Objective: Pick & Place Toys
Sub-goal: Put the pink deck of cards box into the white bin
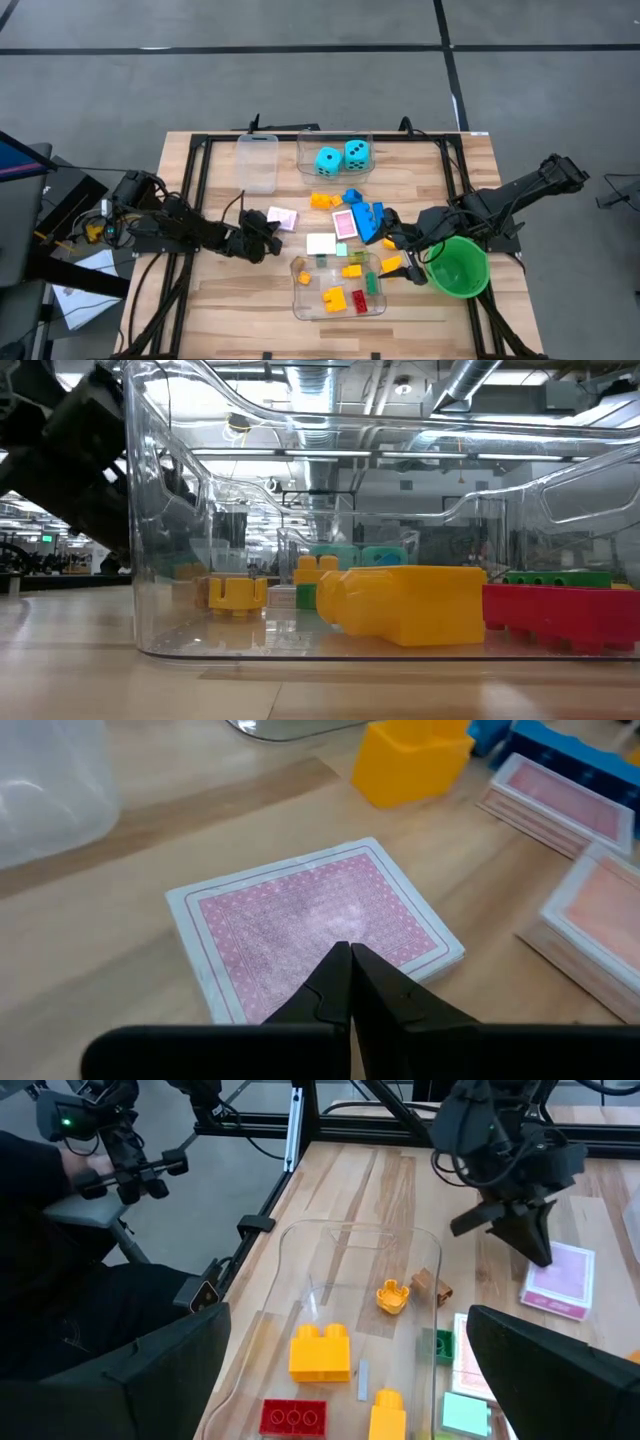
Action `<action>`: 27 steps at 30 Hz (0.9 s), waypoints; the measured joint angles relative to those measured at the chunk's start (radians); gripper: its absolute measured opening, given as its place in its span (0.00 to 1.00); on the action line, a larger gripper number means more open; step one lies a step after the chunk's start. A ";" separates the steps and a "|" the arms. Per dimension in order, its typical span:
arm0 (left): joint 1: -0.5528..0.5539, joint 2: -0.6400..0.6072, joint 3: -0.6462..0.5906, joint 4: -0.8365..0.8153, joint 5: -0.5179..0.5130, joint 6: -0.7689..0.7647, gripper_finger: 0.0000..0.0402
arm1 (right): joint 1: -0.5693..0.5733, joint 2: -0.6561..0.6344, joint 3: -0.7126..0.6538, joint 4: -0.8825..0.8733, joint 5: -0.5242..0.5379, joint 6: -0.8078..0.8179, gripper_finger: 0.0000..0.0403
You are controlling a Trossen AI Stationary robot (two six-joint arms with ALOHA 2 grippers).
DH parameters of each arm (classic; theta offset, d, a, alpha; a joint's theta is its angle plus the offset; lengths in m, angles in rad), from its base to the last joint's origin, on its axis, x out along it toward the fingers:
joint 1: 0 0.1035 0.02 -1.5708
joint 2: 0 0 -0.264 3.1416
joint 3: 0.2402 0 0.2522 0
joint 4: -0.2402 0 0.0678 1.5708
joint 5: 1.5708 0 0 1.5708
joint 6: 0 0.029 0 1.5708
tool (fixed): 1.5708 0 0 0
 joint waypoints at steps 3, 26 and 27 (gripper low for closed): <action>-0.035 0.001 0.000 -0.013 -0.024 -0.020 0.00 | 0.000 0.000 0.000 0.000 0.000 0.000 0.99; -0.192 -0.002 -0.004 -0.089 -0.247 -0.127 0.00 | 0.000 0.000 0.000 0.000 0.000 0.000 0.99; -0.196 -0.002 -0.004 -0.089 -0.246 -0.127 0.00 | 0.000 0.000 0.000 -0.001 0.000 0.000 0.99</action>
